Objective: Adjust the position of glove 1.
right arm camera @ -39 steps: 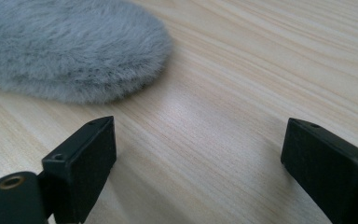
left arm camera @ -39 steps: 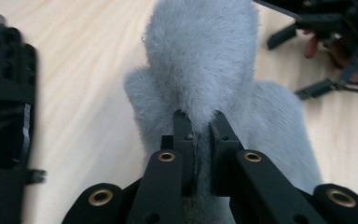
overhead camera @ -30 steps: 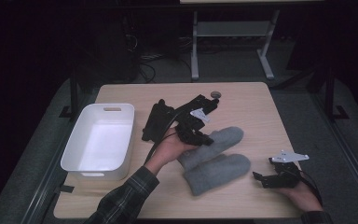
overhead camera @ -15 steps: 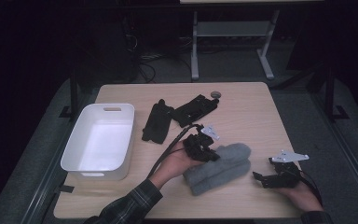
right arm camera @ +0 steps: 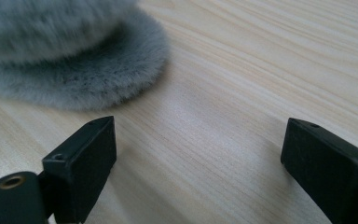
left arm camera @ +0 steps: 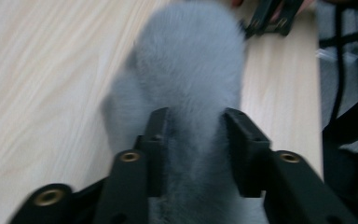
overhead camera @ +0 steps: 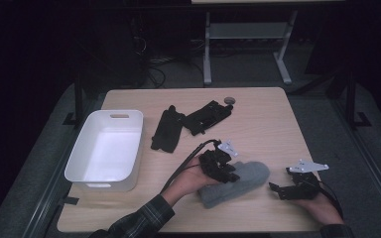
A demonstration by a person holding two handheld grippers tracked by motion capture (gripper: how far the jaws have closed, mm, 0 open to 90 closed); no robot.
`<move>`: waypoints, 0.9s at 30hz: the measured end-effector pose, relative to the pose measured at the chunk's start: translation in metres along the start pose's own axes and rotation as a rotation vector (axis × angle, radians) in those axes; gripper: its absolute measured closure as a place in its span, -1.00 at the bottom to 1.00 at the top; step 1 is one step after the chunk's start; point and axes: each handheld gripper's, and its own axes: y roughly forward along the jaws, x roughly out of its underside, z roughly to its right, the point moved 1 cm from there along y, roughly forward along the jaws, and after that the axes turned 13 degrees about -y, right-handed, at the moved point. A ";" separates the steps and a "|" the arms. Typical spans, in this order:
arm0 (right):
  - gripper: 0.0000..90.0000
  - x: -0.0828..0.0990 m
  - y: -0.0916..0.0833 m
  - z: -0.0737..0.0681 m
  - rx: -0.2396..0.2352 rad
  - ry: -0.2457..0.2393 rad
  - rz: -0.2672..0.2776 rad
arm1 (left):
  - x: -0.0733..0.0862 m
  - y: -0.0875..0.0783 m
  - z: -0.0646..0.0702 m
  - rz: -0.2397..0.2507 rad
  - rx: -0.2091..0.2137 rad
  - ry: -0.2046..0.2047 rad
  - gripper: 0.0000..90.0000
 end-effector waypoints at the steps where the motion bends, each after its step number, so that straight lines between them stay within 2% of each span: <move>1: -0.78 0.000 0.000 0.000 0.000 0.000 0.000 | -0.001 -0.003 -0.001 0.007 0.007 0.002 0.27; 4: -0.78 0.000 0.000 0.000 0.000 0.000 0.000 | -0.004 -0.012 -0.004 0.040 0.002 0.003 0.11; 6: -0.78 0.000 0.000 0.000 0.000 0.000 0.001 | -0.004 -0.013 -0.005 0.046 -0.002 0.001 0.01; 7: -0.78 0.000 0.000 0.000 0.000 0.000 0.000 | -0.005 -0.017 -0.010 0.056 -0.007 -0.007 0.01; 9: -0.78 0.000 0.000 0.000 0.000 0.000 0.000 | -0.005 -0.020 -0.017 0.064 -0.013 -0.027 -0.11; 13: -0.78 0.000 0.000 0.000 0.000 0.000 0.000 | -0.005 -0.017 -0.028 0.070 0.000 -0.051 -0.33; 17: -0.78 0.000 0.000 0.000 0.000 0.000 -0.001 | -0.006 -0.011 -0.030 0.069 0.002 -0.052 -0.48; 23: -0.78 -0.001 0.001 0.001 0.001 0.001 0.001 | -0.001 0.011 -0.031 -0.009 -0.030 -0.029 -0.57; 27: -0.78 -0.001 0.001 0.001 0.001 0.002 0.001 | 0.005 0.019 -0.032 -0.045 -0.022 -0.034 -0.58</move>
